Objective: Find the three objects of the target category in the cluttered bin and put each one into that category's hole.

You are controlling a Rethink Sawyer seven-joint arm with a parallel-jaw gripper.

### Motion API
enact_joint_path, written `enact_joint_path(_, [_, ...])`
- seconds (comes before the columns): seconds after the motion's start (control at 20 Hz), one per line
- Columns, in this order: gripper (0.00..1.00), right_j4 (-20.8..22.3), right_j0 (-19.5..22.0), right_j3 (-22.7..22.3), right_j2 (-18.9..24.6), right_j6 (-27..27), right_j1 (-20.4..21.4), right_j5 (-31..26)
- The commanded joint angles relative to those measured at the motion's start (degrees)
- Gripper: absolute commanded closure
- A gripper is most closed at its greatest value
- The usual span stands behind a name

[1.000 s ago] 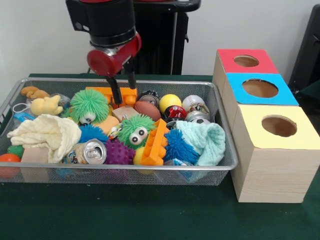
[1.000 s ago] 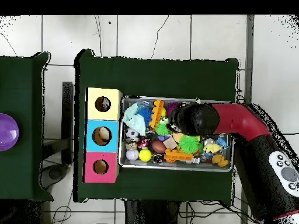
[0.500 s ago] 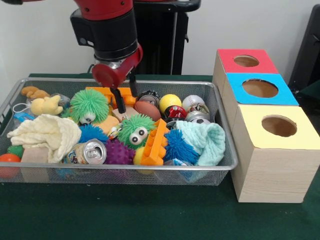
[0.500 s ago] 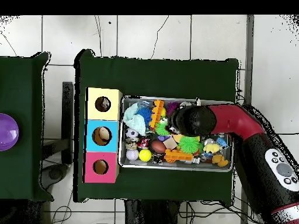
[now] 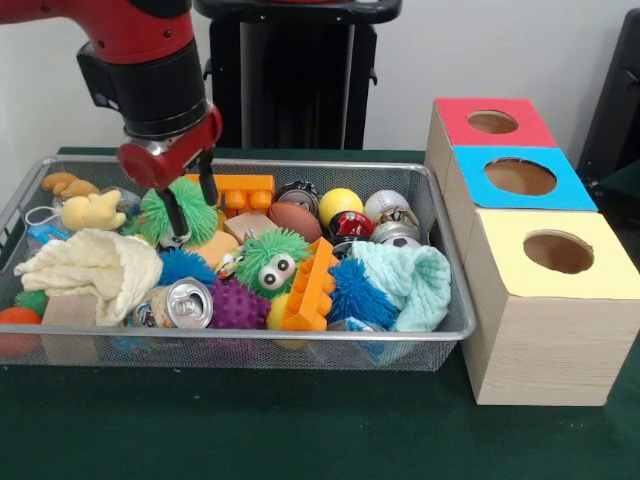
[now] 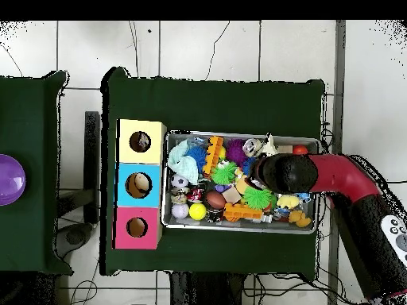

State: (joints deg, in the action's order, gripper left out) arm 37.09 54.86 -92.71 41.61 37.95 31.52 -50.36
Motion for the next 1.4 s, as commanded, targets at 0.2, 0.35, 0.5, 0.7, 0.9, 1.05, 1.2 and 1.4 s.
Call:
enact_joint_path(0.2, [0.0, 6.7, 1.7, 1.8, 1.2, -13.9, -4.8, 1.1])
enact_joint_path(0.35, [0.0, 8.1, 3.0, 0.8, 3.4, -18.1, -7.1, 2.6])
enact_joint_path(0.5, [0.0, 9.1, 3.8, -0.4, 5.4, -22.8, -8.6, 1.8])
enact_joint_path(0.7, [0.0, 10.4, 4.7, -0.8, 6.8, -24.9, -10.8, 1.9])
enact_joint_path(0.9, [0.0, 11.3, 5.1, -1.6, 7.7, -25.1, -11.7, 3.0])
enact_joint_path(1.05, [0.0, 11.6, 5.2, -3.1, 8.6, -24.7, -11.5, 3.9])
enact_joint_path(1.2, [0.0, 11.6, 4.4, -3.2, 9.0, -23.3, -11.4, 4.4])
enact_joint_path(1.4, [0.0, 12.0, 3.5, -3.1, 9.1, -22.2, -11.7, 5.0])
